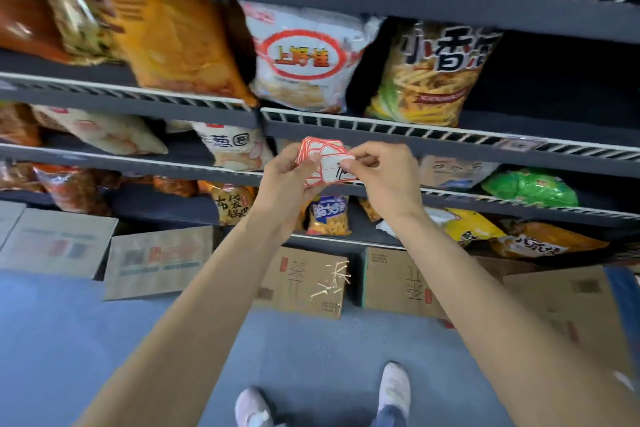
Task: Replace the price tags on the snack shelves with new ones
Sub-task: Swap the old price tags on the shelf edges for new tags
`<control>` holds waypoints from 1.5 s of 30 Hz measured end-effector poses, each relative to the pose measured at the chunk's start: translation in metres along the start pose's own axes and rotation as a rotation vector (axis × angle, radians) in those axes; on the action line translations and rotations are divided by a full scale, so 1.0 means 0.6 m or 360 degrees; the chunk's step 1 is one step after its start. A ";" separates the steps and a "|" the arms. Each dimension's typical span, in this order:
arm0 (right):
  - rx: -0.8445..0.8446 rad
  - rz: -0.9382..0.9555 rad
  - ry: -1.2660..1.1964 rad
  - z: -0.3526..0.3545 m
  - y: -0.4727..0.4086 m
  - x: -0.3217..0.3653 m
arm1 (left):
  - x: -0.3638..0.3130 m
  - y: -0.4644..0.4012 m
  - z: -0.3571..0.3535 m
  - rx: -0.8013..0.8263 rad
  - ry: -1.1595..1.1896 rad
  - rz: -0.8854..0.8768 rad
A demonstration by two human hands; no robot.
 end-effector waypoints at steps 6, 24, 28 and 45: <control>0.0062 0.0010 0.0022 -0.145 0.000 0.117 | -0.072 0.051 0.172 -0.0038 -0.0117 -0.0037; 0.0354 0.0024 -0.0019 -0.399 -0.149 0.302 | -0.188 0.011 0.469 -0.0530 -0.0418 -0.0175; 0.0224 0.0039 0.0029 -0.476 -0.178 0.357 | -0.218 -0.001 0.578 -0.0660 -0.0478 -0.0204; -0.0281 0.0062 0.0296 -0.727 -0.249 0.514 | -0.305 -0.056 0.866 -0.0058 -0.1051 -0.0074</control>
Point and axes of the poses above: each hand's wrist, its own y-axis away from the middle knuckle, its own z-axis out of the back of the hand, x = y × z, the point moved 1 cm from there along -y, towards the middle knuckle, and after that the axes turned 9 degrees about x, right-handed, at the moved point
